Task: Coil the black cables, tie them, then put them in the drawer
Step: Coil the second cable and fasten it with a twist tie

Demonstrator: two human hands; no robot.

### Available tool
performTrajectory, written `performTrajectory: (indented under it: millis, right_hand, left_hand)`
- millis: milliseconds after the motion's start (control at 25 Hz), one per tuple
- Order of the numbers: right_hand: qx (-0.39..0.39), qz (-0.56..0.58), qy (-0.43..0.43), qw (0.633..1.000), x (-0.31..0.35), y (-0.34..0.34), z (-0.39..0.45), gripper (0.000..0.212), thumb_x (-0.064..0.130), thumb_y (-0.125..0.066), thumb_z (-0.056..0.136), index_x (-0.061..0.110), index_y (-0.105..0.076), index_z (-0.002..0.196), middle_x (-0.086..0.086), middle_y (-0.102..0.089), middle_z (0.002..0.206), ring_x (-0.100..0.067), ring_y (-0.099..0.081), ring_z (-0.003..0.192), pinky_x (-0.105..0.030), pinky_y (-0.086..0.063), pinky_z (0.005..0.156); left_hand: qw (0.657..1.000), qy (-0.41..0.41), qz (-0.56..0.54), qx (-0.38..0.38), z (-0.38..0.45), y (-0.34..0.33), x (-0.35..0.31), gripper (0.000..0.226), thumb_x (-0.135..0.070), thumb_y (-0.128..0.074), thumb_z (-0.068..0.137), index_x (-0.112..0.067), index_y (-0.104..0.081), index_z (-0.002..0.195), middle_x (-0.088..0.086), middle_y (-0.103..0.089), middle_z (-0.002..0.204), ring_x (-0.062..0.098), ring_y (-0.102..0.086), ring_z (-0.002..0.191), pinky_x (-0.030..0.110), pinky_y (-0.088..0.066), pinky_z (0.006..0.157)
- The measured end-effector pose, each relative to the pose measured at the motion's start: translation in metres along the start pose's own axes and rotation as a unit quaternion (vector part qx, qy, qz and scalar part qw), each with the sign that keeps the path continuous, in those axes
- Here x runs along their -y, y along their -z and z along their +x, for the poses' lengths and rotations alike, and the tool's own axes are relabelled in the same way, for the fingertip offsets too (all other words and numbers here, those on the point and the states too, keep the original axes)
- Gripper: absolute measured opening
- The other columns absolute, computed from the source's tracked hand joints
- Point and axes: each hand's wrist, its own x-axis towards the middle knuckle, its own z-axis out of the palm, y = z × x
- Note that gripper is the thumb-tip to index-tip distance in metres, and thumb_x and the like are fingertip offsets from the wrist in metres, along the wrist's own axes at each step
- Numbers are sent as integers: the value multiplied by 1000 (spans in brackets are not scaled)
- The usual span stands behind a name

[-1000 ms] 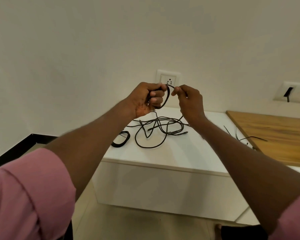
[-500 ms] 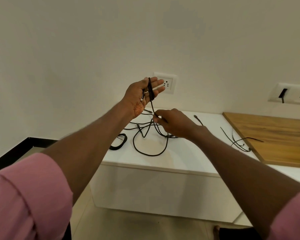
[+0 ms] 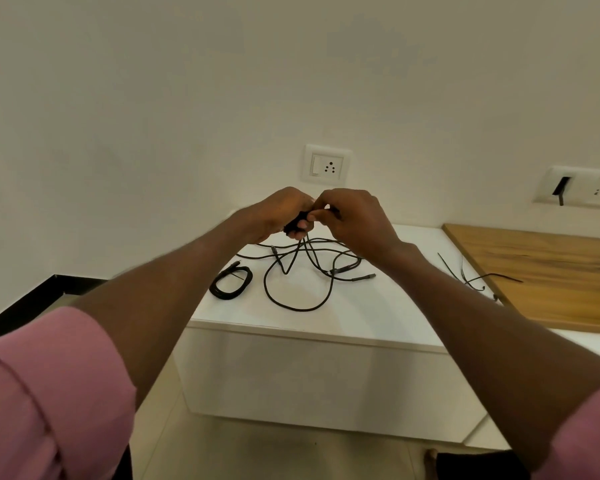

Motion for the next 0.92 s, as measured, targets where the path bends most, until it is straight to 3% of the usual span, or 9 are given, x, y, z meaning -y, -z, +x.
performTrajectory:
  millis: [120, 240, 400, 520, 720, 840, 920]
  right_hand:
    - [-36, 49, -48, 997, -4, 1, -1, 6, 25, -68, 96, 21, -69, 93, 8, -58, 67, -14, -52, 64, -33, -44, 63]
    - [-45, 178, -158, 970, -12, 3, -3, 10, 19, -63, 99, 17, -73, 96, 1, -63, 72, -10, -54, 64, -23, -41, 60]
    - [7, 394, -295, 871, -3, 5, -8, 25, 26, -54, 107, 12, -75, 109, -10, -78, 100, -17, -74, 86, -33, -54, 72]
    - [11, 467, -332, 820, 7, 3, -4, 32, 27, -46, 111, 15, -75, 117, -10, -78, 111, -23, -77, 98, -39, -57, 84]
    - [27, 422, -342, 839, 7, -6, -5, 32, 29, -47, 110, 18, -76, 112, -4, -78, 103, -23, -77, 94, -35, -57, 78]
    - [-8, 429, -350, 833, 11, -9, -2, 29, 26, -51, 109, 9, -75, 110, -13, -70, 93, -24, -70, 78, -30, -61, 66]
    - [-41, 450, -359, 816, 12, -9, 0, 25, 26, -57, 106, 12, -77, 111, -11, -73, 91, -23, -67, 73, -38, -64, 75]
  left_hand:
    - [997, 43, -54, 16, -2, 3, -1, 44, -20, -34, 107, 4, -70, 98, 2, -31, 59, 15, -34, 51, 25, -33, 51]
    - [989, 51, -129, 43, -7, 5, -4, 46, -30, -36, 110, -1, -67, 92, 0, -26, 58, 15, -28, 48, 25, -28, 50]
    - [973, 45, -222, 48, -2, 0, -3, 42, -32, -38, 111, -5, -62, 90, -2, -29, 56, 13, -32, 46, 23, -29, 47]
    - [961, 46, -272, 20, 4, -7, 1, 44, -33, -36, 112, -5, -63, 90, -3, -34, 53, 13, -37, 48, 21, -36, 47]
    - [961, 63, -268, -13, 1, -11, 1, 48, -44, -38, 110, -6, -60, 90, -2, -36, 52, 15, -42, 49, 23, -38, 49]
    - [968, 62, -239, -36, 1, -19, -8, 37, -32, -37, 112, -5, -56, 96, -2, -38, 52, 16, -47, 49, 25, -42, 51]
    - [966, 67, -242, -55, 4, -24, -11, 31, -24, -37, 112, -2, -57, 104, 0, -41, 54, 17, -50, 52, 28, -47, 53]
